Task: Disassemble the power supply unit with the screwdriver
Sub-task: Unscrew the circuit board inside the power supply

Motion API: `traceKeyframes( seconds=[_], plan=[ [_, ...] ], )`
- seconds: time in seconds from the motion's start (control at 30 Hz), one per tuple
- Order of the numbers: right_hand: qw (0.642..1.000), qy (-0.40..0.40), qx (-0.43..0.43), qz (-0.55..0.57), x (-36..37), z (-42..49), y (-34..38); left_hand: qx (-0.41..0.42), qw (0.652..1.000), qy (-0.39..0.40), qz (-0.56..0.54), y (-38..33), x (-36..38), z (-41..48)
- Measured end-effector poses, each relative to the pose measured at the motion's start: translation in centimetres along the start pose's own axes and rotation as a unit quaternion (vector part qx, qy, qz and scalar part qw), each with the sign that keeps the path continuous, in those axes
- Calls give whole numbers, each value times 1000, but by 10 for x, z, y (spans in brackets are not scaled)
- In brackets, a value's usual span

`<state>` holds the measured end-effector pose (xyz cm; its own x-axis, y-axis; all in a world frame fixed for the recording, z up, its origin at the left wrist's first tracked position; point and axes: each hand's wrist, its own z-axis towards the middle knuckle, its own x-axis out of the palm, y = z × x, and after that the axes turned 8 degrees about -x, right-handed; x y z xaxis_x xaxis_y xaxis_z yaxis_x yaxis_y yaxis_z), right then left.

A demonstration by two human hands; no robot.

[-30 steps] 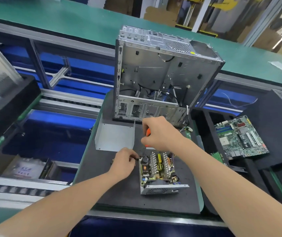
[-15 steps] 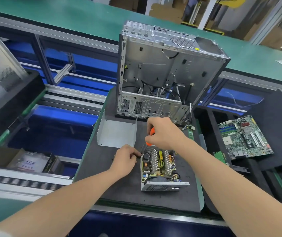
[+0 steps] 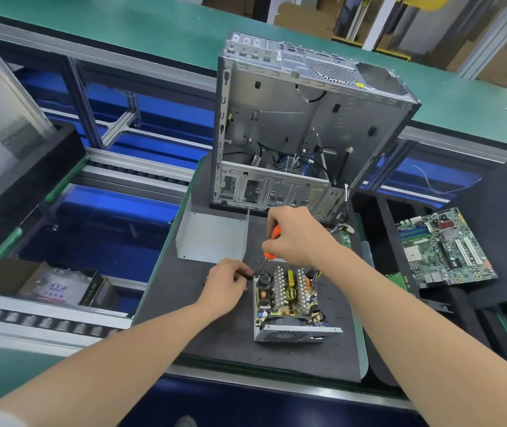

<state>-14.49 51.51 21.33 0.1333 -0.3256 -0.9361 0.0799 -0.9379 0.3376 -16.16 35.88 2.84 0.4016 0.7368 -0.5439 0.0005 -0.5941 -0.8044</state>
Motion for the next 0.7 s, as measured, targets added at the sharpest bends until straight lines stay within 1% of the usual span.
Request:
traceKeyframes(
  seconds=[0.07,0.23,0.47,0.7],
  plan=[
    [1000,0,0,3,1,1,-1,1,1000,-1,-2,0,0,0],
    [999,22,-42,3,0,1,-1,1,1000,-2,-9,2,1,1],
    [1000,-5,-12,-1,-1,6,-1,4,1000,8,-13,2,0,2],
    [1000,7,-8,-7,-1,9,-1,-1,1000,11,-17,3,0,2]
  ],
)
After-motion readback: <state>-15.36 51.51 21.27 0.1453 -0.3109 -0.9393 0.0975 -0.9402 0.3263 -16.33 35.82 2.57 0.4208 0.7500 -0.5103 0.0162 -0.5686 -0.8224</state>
